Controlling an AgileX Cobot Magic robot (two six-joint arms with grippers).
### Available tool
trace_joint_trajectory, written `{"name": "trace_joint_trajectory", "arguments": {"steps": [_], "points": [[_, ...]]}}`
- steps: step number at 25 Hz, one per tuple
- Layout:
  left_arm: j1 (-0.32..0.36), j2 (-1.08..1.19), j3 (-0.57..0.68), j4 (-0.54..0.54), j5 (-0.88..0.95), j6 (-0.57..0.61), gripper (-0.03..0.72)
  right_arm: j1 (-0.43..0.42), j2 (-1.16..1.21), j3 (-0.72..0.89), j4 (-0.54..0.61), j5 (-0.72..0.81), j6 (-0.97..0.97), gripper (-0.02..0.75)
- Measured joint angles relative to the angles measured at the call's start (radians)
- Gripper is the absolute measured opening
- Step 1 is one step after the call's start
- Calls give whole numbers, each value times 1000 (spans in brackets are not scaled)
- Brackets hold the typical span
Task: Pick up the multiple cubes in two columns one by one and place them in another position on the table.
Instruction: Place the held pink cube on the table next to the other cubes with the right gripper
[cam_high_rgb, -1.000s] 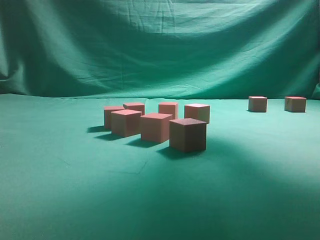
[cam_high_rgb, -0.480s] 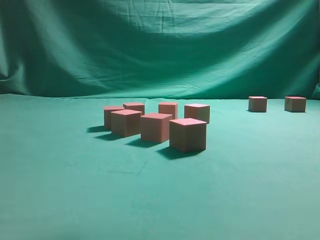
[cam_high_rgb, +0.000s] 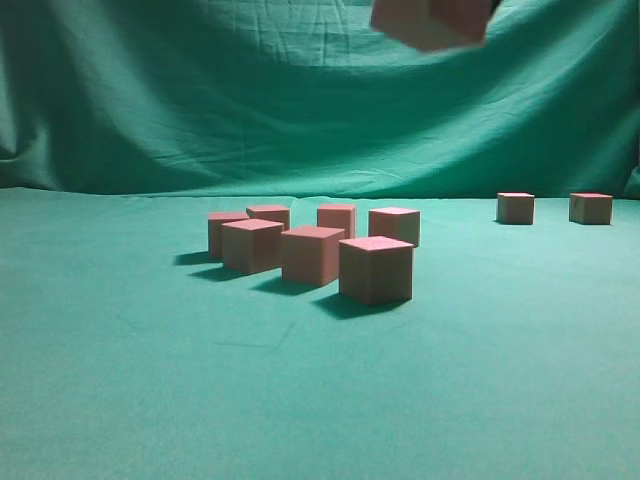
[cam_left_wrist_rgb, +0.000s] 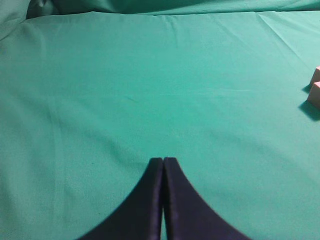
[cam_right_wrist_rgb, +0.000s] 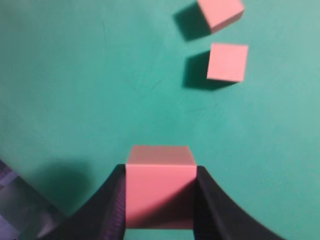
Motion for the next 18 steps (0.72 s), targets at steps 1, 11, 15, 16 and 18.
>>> {"name": "trace_joint_trajectory", "arguments": {"steps": [1,11,15,16,18], "points": [[0,0,0,0,0,0,0,11,0,16,-2,-16,2,265],[0,0,0,0,0,0,0,35,-1,127,-92,-144,132,265],[0,0,0,0,0,0,0,48,13,127,-106,-177,142,265],[0,0,0,0,0,0,0,59,21,127,-109,-188,137,265],[0,0,0,0,0,0,0,88,42,127,-133,-202,130,265]]}}
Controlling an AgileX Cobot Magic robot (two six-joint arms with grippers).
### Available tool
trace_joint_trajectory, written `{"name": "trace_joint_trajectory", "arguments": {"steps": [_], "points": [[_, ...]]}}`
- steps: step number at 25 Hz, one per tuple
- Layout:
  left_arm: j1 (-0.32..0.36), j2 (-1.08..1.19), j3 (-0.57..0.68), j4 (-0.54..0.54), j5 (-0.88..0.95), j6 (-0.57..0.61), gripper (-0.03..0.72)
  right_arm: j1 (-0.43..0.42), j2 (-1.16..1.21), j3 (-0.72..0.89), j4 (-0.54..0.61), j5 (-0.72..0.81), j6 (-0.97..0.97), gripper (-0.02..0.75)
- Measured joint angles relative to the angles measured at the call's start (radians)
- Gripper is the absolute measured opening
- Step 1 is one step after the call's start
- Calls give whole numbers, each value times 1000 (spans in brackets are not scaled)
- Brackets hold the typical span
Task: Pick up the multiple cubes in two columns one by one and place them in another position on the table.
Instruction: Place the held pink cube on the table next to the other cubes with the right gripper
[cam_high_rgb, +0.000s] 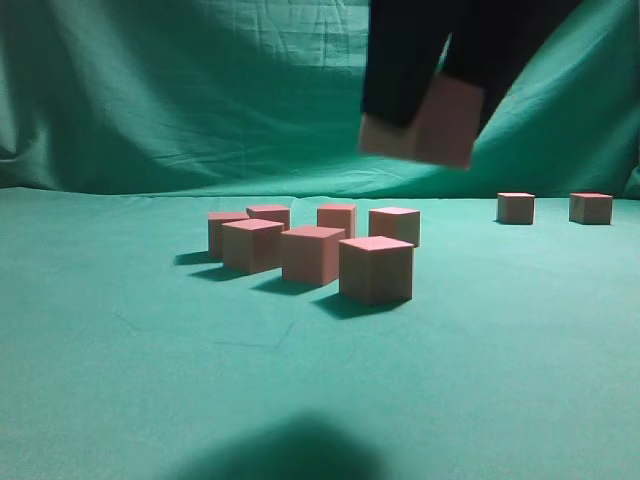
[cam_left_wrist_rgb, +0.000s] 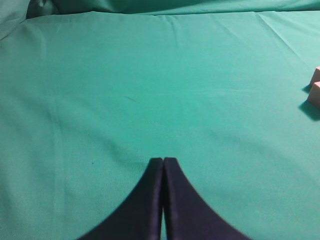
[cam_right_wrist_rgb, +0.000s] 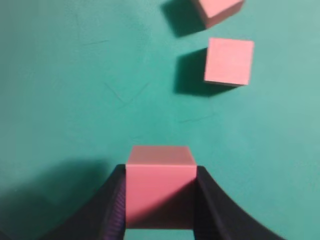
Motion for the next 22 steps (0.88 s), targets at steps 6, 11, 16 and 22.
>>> {"name": "trace_joint_trajectory", "arguments": {"steps": [6,11,16,22], "points": [[0,0,0,0,0,0,0,78,90,0,-175,-34,6,265],[0,0,0,0,0,0,0,80,154,0,-223,-86,22,265],[0,0,0,0,0,0,0,80,186,0,-242,-158,22,265],[0,0,0,0,0,0,0,80,224,0,-318,-182,93,265]]}}
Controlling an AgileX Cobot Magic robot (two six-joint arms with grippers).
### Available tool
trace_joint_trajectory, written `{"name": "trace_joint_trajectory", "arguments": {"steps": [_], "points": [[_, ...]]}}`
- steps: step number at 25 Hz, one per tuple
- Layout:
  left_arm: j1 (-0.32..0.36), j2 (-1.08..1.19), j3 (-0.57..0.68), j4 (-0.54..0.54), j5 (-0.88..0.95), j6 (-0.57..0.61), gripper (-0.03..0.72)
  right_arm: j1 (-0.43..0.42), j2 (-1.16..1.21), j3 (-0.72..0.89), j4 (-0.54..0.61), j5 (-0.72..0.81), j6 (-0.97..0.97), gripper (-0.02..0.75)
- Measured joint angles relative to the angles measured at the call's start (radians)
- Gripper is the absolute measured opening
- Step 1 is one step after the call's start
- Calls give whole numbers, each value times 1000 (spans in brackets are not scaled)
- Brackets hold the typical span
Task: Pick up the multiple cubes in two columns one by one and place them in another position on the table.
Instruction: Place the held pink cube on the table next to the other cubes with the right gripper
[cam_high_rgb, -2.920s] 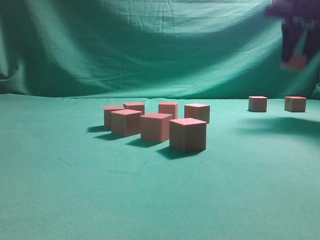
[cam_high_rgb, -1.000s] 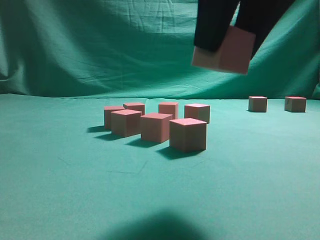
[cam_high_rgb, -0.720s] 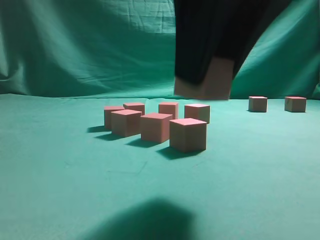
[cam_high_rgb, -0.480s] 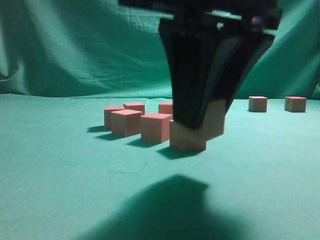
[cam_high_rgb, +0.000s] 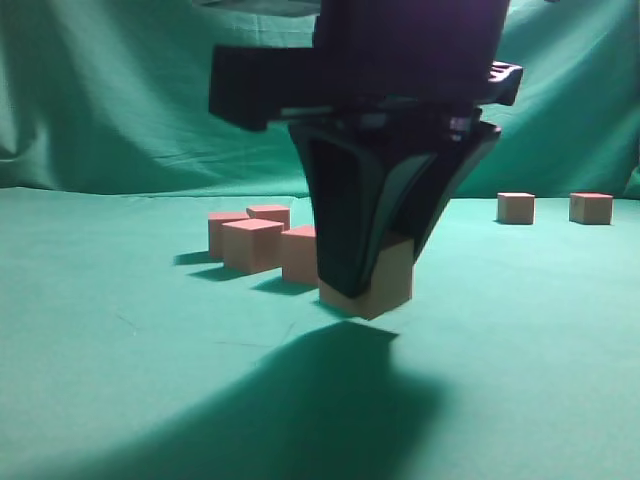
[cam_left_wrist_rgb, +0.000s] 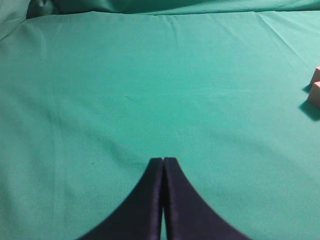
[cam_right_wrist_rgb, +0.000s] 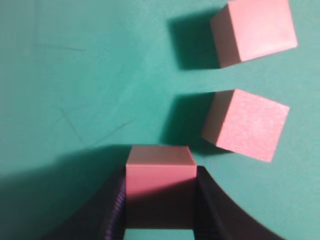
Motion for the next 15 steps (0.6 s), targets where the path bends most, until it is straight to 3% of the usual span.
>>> {"name": "trace_joint_trajectory", "arguments": {"steps": [15], "points": [[0,0,0,0,0,0,0,0,25,0,-84,7,40,265]]}}
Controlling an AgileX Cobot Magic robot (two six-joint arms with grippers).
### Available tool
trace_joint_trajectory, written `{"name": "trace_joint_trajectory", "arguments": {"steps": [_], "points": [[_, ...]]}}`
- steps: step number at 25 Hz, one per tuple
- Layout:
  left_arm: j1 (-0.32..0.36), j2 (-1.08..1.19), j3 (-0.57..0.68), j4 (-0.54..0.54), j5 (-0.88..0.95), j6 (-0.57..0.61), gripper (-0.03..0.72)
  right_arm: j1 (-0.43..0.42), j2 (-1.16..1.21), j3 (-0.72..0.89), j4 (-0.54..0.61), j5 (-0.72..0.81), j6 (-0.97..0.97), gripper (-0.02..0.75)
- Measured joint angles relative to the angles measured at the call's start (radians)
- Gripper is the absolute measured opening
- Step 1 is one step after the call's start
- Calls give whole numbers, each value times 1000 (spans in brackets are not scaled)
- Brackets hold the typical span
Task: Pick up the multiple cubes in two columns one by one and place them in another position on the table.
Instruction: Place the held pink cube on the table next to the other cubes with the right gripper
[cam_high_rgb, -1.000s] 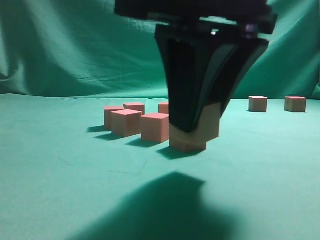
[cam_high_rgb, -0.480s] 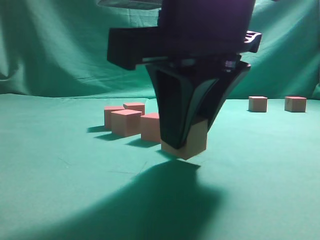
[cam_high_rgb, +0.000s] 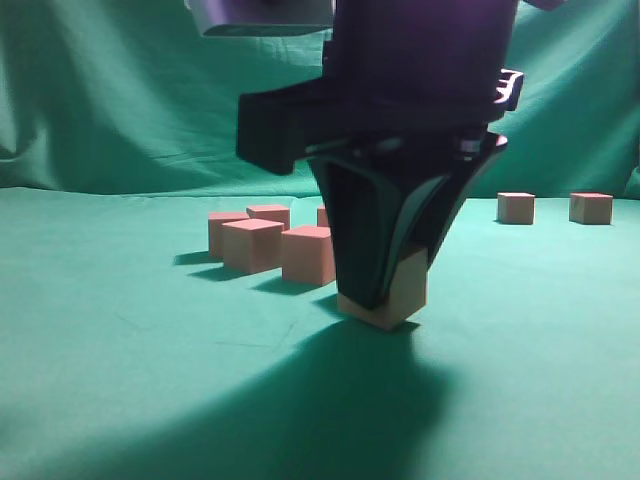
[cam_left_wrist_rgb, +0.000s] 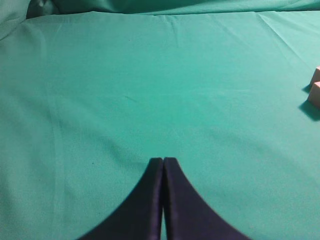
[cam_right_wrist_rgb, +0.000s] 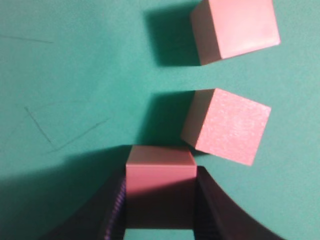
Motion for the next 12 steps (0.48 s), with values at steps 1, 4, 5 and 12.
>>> {"name": "trace_joint_trajectory", "arguments": {"steps": [1,4,5,12], "points": [[0,0,0,0,0,0,0,0,0,0,-2,2,0,265],[0,0,0,0,0,0,0,0,0,0,-2,2,4,265],[0,0,0,0,0,0,0,0,0,0,-2,2,4,265],[0,0,0,0,0,0,0,0,0,0,-2,2,6,265]]}}
